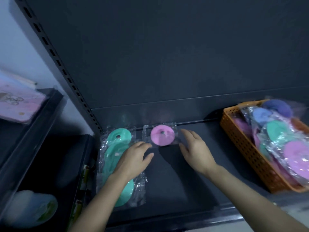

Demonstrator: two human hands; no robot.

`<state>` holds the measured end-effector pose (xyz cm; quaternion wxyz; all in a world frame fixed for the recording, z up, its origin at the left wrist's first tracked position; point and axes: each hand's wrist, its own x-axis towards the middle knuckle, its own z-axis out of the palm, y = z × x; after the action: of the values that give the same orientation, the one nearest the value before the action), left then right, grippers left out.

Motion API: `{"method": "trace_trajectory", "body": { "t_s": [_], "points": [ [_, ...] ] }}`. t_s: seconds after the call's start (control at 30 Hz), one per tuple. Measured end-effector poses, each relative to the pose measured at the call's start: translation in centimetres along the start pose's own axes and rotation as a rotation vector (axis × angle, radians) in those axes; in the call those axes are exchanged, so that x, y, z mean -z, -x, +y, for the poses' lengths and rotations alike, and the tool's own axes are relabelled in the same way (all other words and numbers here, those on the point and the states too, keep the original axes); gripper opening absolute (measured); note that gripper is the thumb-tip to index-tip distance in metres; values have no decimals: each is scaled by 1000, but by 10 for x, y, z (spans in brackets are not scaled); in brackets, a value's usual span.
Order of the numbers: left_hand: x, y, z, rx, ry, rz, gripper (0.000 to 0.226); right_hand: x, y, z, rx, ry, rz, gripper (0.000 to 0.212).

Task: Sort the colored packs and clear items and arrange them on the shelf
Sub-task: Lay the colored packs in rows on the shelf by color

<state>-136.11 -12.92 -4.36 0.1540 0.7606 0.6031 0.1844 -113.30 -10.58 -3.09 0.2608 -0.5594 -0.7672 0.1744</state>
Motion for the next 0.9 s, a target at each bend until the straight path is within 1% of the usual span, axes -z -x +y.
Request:
{"method": "trace_trajectory", "body": {
  "t_s": [0.13,0.3,0.5,0.6,0.67,0.73,0.83,0.9],
  "points": [
    [-7,-21,38,-58,22,-6,31,44,21,22,-2,79,61,36],
    [-24,-46,94,-155,90,-57,33,99,47,47,16,167,190,24],
    [-46,-70,164,-241,176,-119,39,151,76,89,-102,221,321,20],
    [-56,-80,195,-273,217,-147,41,172,89,122,-251,223,306,28],
    [-61,-84,213,-298,221,-160,41,183,96,143,-359,215,213,36],
    [-65,-89,229,-334,206,-159,40,191,101,157,-422,185,122,46],
    [-70,-98,252,-364,227,-139,42,194,105,168,-482,113,110,71],
    [-73,-103,266,-341,274,-149,48,194,104,174,-523,124,102,84]
  ]
}}
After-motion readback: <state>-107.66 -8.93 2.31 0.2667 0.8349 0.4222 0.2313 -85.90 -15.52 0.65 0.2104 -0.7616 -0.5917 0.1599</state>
